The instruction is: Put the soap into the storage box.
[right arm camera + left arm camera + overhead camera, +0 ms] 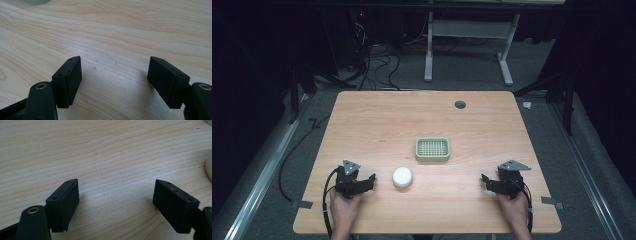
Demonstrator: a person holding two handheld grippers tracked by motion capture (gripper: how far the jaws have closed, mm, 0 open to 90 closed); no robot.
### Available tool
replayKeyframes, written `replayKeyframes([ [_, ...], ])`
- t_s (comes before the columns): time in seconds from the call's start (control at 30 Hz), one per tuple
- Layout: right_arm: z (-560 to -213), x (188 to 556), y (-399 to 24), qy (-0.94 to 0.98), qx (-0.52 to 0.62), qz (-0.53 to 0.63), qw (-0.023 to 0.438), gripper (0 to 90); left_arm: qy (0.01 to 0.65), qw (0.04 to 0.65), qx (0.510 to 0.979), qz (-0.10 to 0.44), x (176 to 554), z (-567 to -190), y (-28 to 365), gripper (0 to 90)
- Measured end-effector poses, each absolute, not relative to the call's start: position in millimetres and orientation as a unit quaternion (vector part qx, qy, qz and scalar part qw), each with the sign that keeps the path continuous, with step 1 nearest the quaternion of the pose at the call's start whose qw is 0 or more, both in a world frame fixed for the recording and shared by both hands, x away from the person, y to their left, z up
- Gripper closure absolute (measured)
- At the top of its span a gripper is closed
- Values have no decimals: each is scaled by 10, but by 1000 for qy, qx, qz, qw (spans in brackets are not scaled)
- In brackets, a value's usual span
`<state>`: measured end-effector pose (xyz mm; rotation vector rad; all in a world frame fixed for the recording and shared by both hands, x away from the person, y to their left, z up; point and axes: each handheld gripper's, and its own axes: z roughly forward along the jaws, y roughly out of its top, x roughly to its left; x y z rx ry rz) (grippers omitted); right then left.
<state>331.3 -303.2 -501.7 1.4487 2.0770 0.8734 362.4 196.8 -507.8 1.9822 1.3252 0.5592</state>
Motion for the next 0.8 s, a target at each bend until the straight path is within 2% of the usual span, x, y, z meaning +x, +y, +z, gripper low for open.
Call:
replayKeyframes([
  [0.8,-5017,3314,-3036,754,527,316,231,282,512,344,758,212,3623,-5077,1979,220],
])
